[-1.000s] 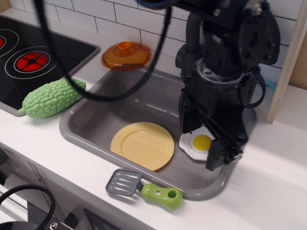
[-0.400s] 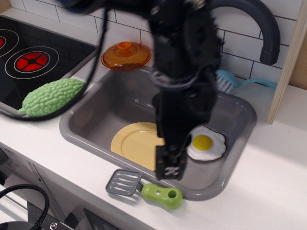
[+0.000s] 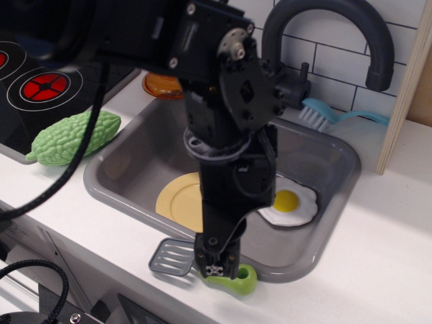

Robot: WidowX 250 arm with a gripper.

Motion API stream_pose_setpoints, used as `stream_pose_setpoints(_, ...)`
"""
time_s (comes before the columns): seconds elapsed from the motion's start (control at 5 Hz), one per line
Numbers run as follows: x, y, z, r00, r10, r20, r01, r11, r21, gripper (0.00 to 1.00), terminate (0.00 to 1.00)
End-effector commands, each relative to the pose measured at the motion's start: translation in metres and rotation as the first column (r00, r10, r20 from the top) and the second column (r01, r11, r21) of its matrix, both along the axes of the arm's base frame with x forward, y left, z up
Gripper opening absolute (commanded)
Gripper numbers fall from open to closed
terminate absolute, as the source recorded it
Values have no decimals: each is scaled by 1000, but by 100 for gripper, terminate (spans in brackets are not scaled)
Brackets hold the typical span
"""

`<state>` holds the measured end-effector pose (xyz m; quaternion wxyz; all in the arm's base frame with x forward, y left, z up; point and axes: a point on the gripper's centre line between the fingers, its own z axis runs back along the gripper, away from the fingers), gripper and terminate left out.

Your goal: Put spatula on plate sink

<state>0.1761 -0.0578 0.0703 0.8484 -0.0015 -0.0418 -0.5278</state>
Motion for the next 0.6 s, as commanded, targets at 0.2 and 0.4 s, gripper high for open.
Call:
stream_pose_setpoints(0.2,-1,2,-16,998,-62,24,62,998,-4,100,0)
stream_pose_setpoints(0.4,0,0,-23,998,-62,28,62,998,10,100,0)
